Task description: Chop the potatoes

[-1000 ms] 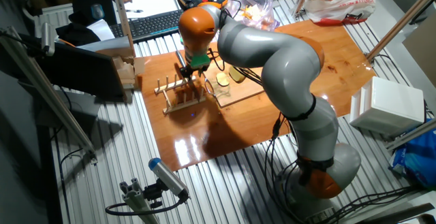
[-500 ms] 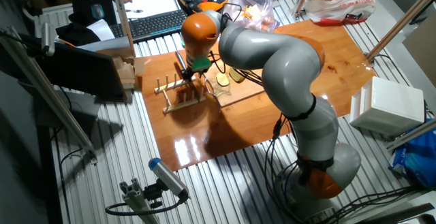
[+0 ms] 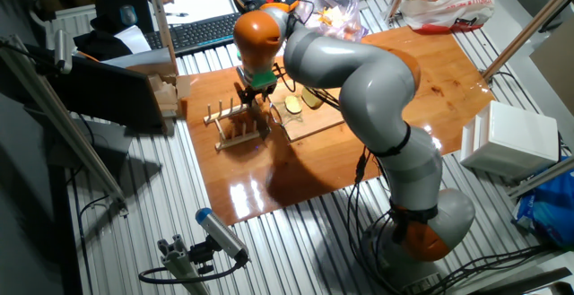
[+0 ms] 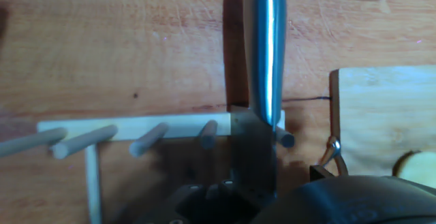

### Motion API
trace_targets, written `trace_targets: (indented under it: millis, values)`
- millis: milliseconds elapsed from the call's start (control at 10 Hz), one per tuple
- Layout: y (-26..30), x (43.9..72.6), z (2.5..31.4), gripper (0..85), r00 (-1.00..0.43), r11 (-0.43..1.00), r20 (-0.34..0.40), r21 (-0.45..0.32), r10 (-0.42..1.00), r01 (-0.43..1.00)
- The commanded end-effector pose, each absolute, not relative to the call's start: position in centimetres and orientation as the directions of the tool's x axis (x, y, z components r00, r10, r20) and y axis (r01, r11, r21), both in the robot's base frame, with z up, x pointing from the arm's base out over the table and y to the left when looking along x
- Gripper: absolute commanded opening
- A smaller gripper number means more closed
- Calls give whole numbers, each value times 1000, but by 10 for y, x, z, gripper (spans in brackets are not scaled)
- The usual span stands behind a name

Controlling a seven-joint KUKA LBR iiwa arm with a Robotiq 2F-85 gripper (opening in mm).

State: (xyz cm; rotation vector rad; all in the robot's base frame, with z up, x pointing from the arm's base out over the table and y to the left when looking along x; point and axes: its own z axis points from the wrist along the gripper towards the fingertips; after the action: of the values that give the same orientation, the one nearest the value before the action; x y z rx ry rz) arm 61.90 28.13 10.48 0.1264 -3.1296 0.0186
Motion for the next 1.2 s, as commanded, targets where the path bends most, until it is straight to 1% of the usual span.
trace_targets:
  millis: [0, 100, 300, 400, 600, 700, 900, 1100]
  values:
    - [282, 616, 123, 510, -997, 997, 25, -9, -75, -76]
    - [280, 612, 139, 510, -997, 998, 42, -8, -69, -69]
    - [267, 607, 166, 510, -997, 998, 49, 26, -62, -60]
    - [260, 606, 175, 340, -997, 997, 40, 50, -62, -60]
    - [240, 613, 193, 0, -992, 992, 46, 68, -114, -111]
    - [231, 615, 198, 0, -992, 990, 45, 76, -120, -117]
    - [214, 618, 207, 0, -991, 990, 19, 40, -134, -134]
    - [197, 619, 213, 0, -989, 989, 8, 35, -145, -144]
